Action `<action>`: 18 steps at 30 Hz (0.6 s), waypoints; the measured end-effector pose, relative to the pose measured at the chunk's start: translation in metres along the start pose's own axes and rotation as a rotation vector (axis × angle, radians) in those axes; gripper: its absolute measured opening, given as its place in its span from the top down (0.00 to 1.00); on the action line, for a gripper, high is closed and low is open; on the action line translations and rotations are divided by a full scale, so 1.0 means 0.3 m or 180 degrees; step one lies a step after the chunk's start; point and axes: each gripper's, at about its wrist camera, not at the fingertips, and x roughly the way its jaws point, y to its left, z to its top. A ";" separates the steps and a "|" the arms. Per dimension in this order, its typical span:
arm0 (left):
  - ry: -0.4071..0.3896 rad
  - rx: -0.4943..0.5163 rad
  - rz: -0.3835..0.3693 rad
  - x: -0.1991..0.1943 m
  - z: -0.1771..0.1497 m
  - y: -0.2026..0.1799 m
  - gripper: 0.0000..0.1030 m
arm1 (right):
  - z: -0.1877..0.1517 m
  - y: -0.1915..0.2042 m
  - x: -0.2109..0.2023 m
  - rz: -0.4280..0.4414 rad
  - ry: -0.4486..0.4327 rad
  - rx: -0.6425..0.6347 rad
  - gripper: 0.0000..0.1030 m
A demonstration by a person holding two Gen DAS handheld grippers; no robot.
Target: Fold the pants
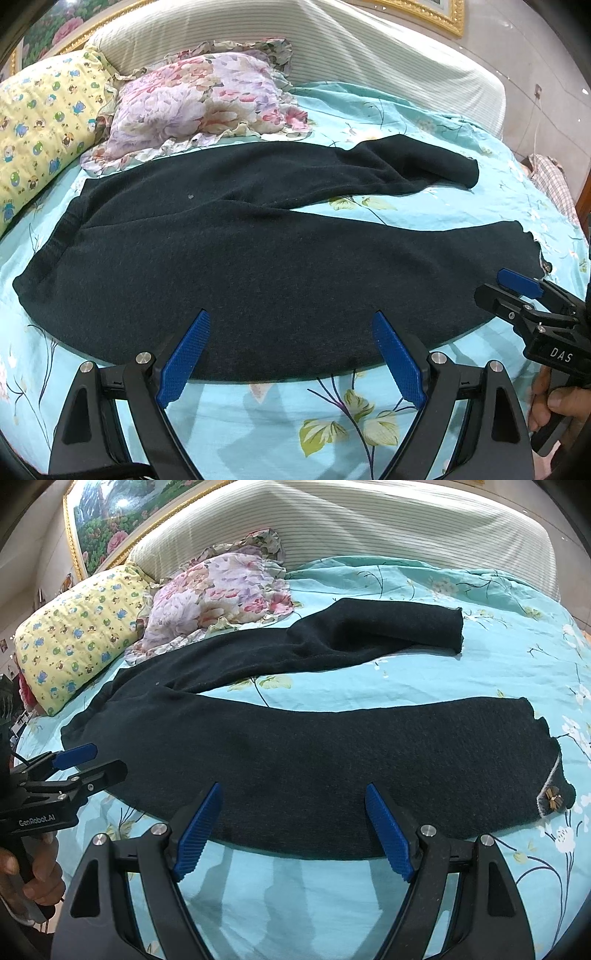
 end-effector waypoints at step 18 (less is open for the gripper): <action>0.0040 0.0023 -0.0048 0.020 0.000 -0.005 0.12 | 0.004 0.000 -0.009 0.0015 -0.0033 0.0035 0.22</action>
